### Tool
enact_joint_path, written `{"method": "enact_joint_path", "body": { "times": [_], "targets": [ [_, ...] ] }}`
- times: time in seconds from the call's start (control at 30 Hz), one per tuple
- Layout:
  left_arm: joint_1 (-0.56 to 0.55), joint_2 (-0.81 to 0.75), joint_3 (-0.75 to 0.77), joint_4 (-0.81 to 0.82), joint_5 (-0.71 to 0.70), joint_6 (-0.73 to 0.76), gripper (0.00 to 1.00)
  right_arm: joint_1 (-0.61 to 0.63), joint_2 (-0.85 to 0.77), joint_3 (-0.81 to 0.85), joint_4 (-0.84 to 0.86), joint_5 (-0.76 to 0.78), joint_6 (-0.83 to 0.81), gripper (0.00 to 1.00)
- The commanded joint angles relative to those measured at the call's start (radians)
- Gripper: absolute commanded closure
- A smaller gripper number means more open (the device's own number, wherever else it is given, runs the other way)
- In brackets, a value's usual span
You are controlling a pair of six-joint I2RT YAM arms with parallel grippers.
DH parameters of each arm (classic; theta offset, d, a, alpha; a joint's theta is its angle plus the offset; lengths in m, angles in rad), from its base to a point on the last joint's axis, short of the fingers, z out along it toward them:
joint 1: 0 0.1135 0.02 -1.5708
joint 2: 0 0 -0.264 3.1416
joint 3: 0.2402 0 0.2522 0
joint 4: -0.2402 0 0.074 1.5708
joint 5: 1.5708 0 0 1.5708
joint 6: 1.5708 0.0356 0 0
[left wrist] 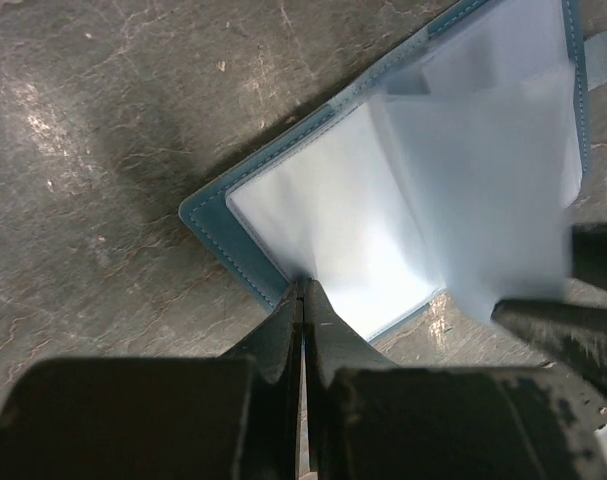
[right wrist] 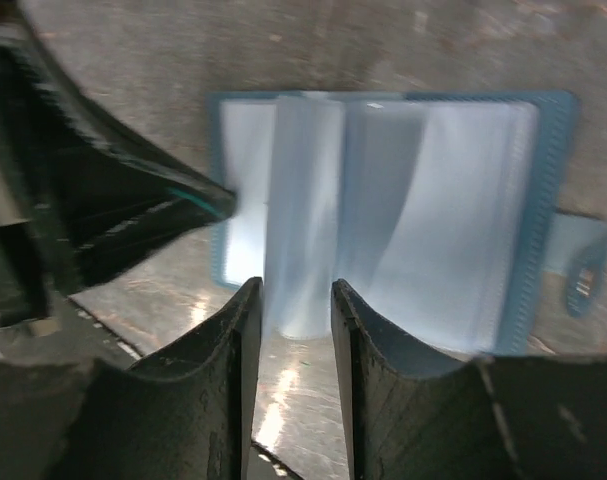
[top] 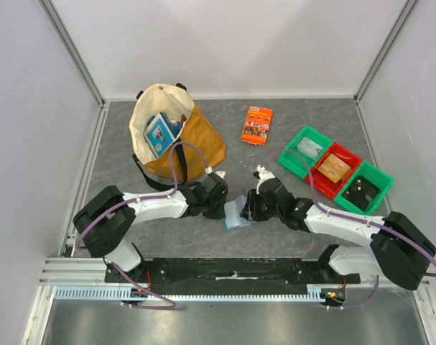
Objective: Take the credit cards out of the card holder
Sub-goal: Remove the credit card from the card holder.
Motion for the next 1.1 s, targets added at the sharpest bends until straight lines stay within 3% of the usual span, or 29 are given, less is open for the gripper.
{"method": "enact_joint_path", "body": {
  "times": [0.0, 0.23, 0.43, 0.63, 0.87, 1.07],
  "targets": [
    [-0.005, -0.019, -0.034, 0.039, -0.003, -0.044, 0.98, 0.018, 0.039, 0.079, 0.108, -0.119, -0.033, 0.58],
    [-0.003, -0.134, -0.111, 0.076, -0.067, -0.122, 0.96, 0.064, 0.117, 0.149, 0.073, -0.128, -0.076, 0.55],
    [-0.003, -0.272, -0.178, 0.076, -0.132, -0.17, 0.88, 0.062, -0.018, 0.168, -0.067, 0.053, -0.134, 0.48],
    [-0.003, -0.347, -0.149, 0.07, -0.107, -0.15, 0.82, 0.041, -0.039, 0.122, -0.139, 0.206, -0.094, 0.47],
    [-0.003, -0.246, -0.037, 0.083, -0.014, -0.073, 0.8, 0.021, -0.019, 0.065, -0.119, 0.249, -0.053, 0.48],
    [-0.002, -0.126, -0.028, 0.082, -0.024, -0.062, 0.9, 0.018, 0.031, 0.056, -0.097, 0.208, -0.04, 0.49]
  ]
}}
